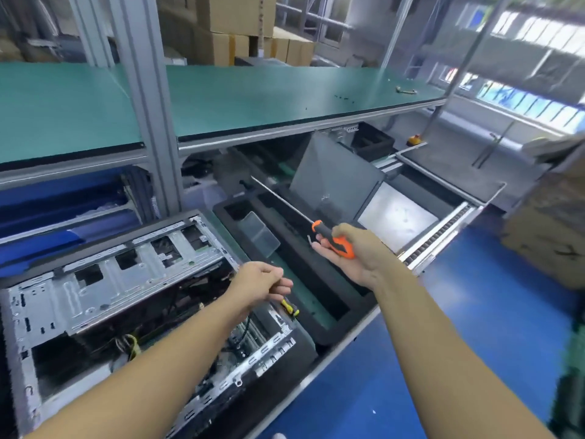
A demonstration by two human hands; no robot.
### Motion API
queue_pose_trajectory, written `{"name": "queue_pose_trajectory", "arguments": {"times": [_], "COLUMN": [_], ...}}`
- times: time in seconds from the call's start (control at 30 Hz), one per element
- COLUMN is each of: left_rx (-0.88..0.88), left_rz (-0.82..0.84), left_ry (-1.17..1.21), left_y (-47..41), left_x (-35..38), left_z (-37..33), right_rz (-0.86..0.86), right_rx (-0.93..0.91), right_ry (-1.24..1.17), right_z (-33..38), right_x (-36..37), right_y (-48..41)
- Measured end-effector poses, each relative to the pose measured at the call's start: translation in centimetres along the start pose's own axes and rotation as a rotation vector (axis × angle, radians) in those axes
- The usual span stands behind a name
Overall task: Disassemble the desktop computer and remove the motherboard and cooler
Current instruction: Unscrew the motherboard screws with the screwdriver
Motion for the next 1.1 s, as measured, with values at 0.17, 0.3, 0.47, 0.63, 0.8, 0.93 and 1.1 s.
{"name": "queue_pose_trajectory", "arguments": {"times": [0.17, 0.3, 0.47, 0.63, 0.8, 0.93, 1.1], "left_rx": [-0.105, -0.226, -0.201, -0.314, -0.216, 0.054, 0.334], "left_rz": [0.047, -0.036, 0.008, 0.054, -0.165, -0.103, -0.275], "left_ry": [-0.235, -0.407, -0.758, -0.35, 0.289, 0.693, 0.594], "left_y": [-4.7, -8.9, -11.9, -12.7, -11.9, -8.7, -1.6], "left_x": [7.1, 10.0, 11.6, 11.7, 6.9, 2.0, -6.7], "left_z": [1.7, 4.2, 6.5, 7.3, 2.4, -4.6, -8.1], "right_rz": [0.043, 0.039, 0.069, 0.056, 0.14, 0.353, 0.727], "right_rx": [0.025, -0.046, -0.083, -0.132, -0.175, -0.127, 0.001], "right_ry": [0.147, 0.248, 0.429, 0.588, 0.556, 0.465, 0.562], "right_z": [0.0, 1.9, 3.9, 4.3, 3.3, 0.4, -6.3], "right_x": [-4.6, -6.6, -6.9, -4.9, -0.8, 3.8, 12.3], "right_y": [-4.0, -7.3, -9.9, -11.8, -11.3, -8.9, -2.4]}}
Point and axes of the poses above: each hand's wrist, its own y-axis away from the middle knuckle, its own x-axis out of the palm, z = x × y, the point moved 9 cm from there along -y, towards the middle knuckle, and after that the axes turned 7 degrees about -z, right-handed, at the moved point
